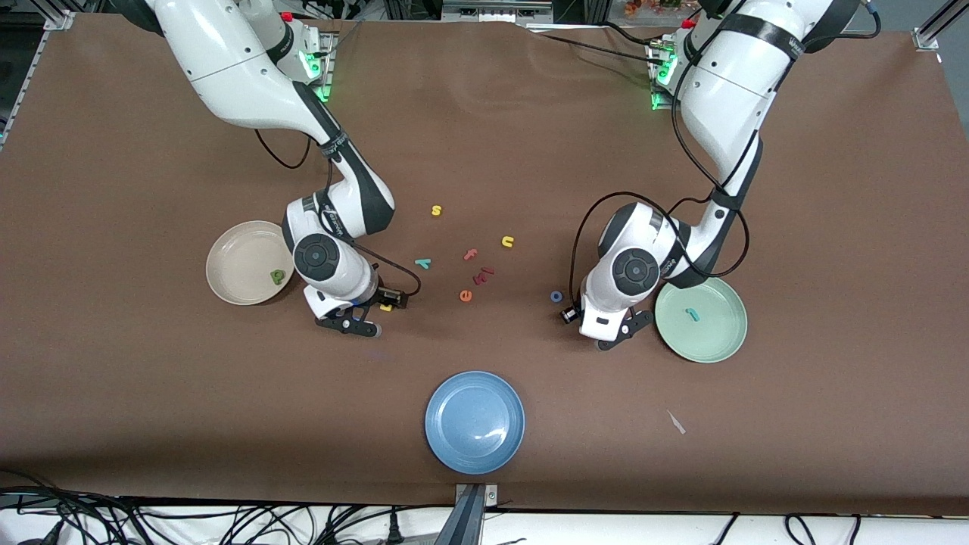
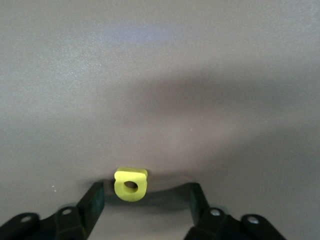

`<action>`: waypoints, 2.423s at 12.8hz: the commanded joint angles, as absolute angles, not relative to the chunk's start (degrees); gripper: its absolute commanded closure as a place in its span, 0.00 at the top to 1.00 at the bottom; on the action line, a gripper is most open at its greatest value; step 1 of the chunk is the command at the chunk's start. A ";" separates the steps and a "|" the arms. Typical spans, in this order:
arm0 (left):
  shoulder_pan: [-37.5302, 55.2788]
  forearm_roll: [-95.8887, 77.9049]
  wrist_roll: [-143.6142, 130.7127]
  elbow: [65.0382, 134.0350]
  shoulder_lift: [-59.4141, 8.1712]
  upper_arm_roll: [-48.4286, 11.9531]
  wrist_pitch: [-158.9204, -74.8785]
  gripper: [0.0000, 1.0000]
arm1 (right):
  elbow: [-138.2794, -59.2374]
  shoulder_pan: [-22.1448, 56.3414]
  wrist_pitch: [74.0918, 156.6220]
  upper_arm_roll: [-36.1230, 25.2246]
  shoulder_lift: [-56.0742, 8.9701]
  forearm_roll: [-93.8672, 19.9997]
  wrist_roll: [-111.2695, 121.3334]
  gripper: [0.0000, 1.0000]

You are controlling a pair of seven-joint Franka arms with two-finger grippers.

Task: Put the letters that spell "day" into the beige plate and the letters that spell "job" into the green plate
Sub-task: 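Grasp the pink b with the left gripper while the right gripper grasps the yellow o, then place the b on the green plate while the right gripper places the o on white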

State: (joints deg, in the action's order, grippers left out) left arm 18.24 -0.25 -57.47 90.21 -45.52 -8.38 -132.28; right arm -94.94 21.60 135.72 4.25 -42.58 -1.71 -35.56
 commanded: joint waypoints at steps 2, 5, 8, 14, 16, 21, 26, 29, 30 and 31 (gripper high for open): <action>18.28 0.00 -58.36 89.65 -45.88 -8.44 -132.71 0.45 | -93.08 21.89 135.26 4.04 -43.86 -0.88 -36.47 0.61; 18.28 0.00 -58.36 89.65 -45.70 -8.61 -132.45 0.13 | -92.99 21.88 135.35 4.04 -43.94 -0.88 -36.47 0.40; 18.11 -3.86 -57.92 89.65 -45.44 -8.61 -132.36 0.00 | -92.64 21.88 135.26 4.04 -44.12 -1.23 -36.56 0.25; 15.39 -3.52 -56.35 89.39 -40.79 -7.65 -126.32 0.00 | -90.79 21.36 131.33 3.61 -43.07 0.25 -36.22 0.13; 10.75 -3.08 -50.31 89.38 -37.89 -7.29 -121.49 0.00 | -92.88 21.36 126.85 1.85 -39.66 2.11 -31.58 0.13; 1.60 2.26 -39.58 90.43 -36.38 -7.29 -118.74 0.00 | -114.73 21.36 136.02 -3.42 -24.11 2.11 -18.40 0.13; -0.97 3.60 -33.13 92.55 -37.70 -7.47 -119.18 0.00 | -128.13 21.27 146.07 -10.19 -17.41 1.76 -3.54 0.13; -0.26 3.69 -33.49 92.64 -37.44 -7.47 -119.01 1.00 | -129.29 21.18 146.07 -13.70 -16.96 1.41 5.59 0.17; -0.26 3.69 -33.40 92.46 -36.92 -7.56 -118.83 1.00 | -129.29 21.18 146.07 -14.67 -17.31 1.06 8.84 0.40; -0.26 3.69 -33.92 92.03 -36.39 -7.82 -118.74 1.00 | -129.20 21.09 145.99 -14.85 -17.58 0.97 9.75 0.99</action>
